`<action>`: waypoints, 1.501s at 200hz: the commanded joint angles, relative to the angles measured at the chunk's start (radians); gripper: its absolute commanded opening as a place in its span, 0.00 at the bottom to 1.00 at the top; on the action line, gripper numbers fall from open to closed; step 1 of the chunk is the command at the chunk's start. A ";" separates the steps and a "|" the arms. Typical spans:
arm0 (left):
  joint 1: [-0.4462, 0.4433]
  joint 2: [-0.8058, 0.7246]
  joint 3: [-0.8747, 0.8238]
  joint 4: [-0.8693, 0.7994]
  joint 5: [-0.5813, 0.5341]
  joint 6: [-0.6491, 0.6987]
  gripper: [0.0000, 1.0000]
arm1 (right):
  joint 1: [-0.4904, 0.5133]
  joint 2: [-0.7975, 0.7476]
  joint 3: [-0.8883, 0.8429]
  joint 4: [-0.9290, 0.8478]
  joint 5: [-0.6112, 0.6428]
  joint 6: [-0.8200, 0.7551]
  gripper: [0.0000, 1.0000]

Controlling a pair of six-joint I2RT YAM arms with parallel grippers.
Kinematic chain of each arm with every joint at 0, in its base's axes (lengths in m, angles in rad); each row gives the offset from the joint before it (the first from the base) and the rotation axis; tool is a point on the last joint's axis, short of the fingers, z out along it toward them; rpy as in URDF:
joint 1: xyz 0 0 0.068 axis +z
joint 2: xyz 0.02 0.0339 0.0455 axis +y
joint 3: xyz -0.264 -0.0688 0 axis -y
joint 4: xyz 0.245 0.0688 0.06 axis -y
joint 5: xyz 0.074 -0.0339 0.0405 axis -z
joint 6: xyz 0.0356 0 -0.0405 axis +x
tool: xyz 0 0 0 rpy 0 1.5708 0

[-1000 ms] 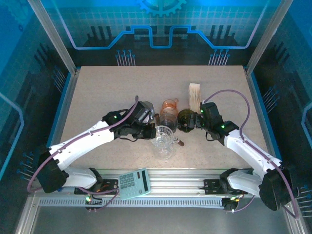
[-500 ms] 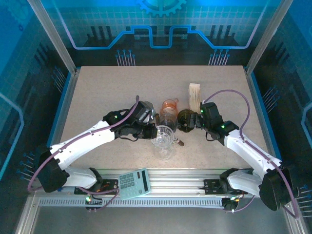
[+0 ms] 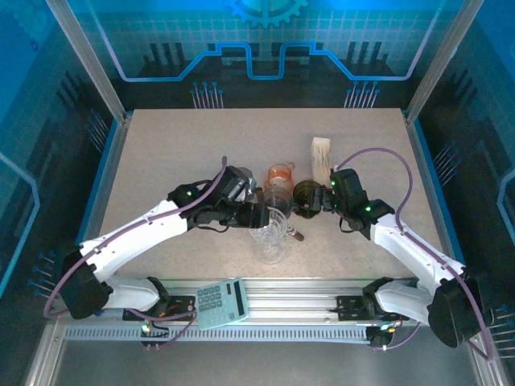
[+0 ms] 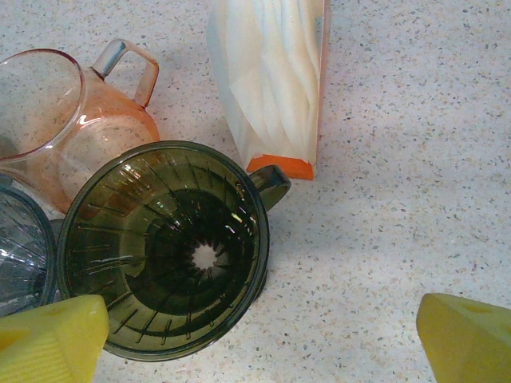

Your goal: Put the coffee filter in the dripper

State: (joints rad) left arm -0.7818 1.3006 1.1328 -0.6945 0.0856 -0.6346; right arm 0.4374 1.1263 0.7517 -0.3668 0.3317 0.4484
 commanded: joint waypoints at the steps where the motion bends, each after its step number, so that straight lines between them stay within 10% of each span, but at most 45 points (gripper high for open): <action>1: 0.011 -0.075 -0.007 0.031 -0.040 -0.002 0.90 | -0.006 -0.021 0.004 -0.011 -0.011 0.020 1.00; 47: 0.095 -0.227 -0.084 0.126 -0.152 -0.008 0.99 | -0.055 0.061 0.118 -0.006 -0.048 -0.001 0.99; 135: 0.101 -0.380 -0.272 0.141 -0.250 -0.031 0.99 | -0.206 0.506 0.501 -0.023 -0.178 -0.090 0.48; 300: 0.128 -0.402 -0.328 0.142 -0.251 -0.025 0.99 | -0.141 0.745 0.747 -0.155 0.038 -0.086 0.22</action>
State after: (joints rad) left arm -0.6628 0.9096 0.8143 -0.5522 -0.1535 -0.6556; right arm 0.2810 1.8534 1.4555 -0.4870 0.3233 0.3611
